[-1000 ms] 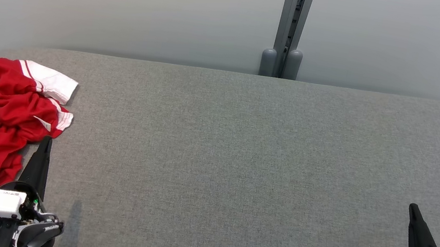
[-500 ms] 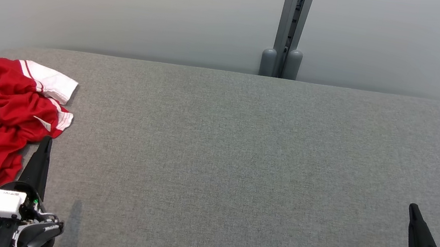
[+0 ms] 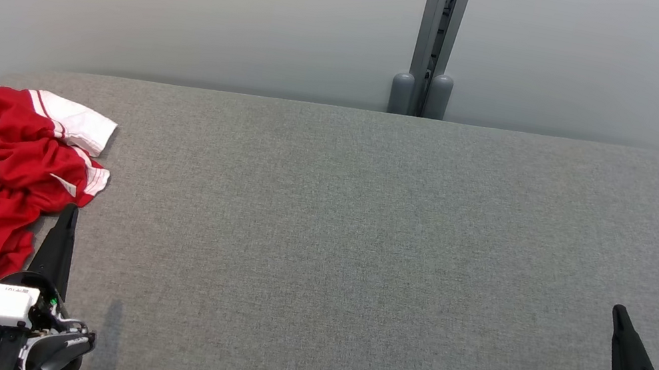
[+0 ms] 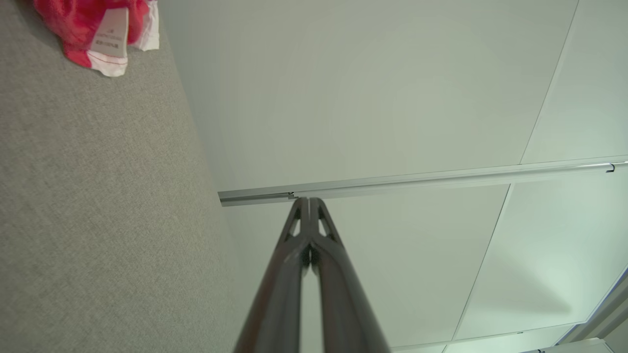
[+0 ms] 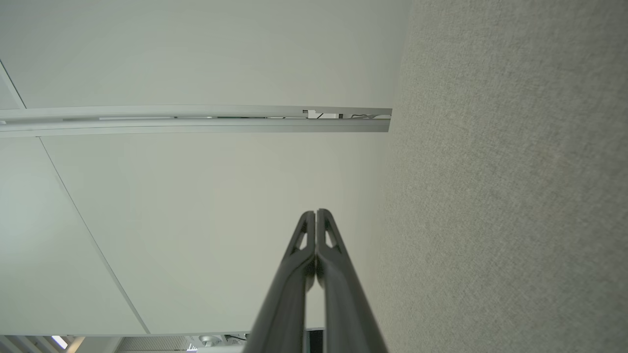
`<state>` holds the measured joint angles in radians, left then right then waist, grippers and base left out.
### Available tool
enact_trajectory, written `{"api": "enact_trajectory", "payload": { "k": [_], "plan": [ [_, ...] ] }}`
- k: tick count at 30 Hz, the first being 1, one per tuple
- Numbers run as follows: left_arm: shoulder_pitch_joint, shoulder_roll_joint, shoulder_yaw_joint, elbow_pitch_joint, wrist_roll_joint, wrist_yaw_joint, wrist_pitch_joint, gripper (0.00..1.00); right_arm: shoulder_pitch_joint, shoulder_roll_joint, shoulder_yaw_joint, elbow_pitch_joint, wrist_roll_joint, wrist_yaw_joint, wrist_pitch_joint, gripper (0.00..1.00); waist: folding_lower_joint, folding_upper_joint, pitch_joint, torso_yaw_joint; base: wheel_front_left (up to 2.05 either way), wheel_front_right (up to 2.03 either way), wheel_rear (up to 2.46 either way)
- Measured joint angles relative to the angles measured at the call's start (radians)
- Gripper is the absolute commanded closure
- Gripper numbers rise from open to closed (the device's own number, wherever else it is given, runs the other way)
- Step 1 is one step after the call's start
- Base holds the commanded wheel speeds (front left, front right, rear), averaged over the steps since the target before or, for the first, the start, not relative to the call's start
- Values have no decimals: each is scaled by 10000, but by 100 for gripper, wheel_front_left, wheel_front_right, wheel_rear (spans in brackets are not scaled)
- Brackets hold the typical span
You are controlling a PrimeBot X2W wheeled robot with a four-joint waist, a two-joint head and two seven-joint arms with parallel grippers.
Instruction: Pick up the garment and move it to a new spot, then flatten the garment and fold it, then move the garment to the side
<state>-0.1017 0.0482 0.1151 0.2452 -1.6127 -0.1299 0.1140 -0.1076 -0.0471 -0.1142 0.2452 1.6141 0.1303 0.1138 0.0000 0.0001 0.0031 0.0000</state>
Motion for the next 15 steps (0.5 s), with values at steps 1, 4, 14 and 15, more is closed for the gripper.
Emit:
{"api": "enact_trajectory", "payload": {
  "k": [1,4,14,15],
  "plan": [
    [0,0,0,0,0,0,0,100,0,0,0,0,0,0,0,100,0,0,0,0,0,0,0],
    [0,0,0,0,0,0,0,100,0,0,0,0,0,0,0,100,0,0,0,0,0,0,0],
    [0,0,0,0,0,0,0,100,0,0,0,0,0,0,0,100,0,0,0,0,0,0,0],
    [0,0,0,0,0,0,0,100,0,0,0,0,0,0,0,100,0,0,0,0,0,0,0]
  ]
}}
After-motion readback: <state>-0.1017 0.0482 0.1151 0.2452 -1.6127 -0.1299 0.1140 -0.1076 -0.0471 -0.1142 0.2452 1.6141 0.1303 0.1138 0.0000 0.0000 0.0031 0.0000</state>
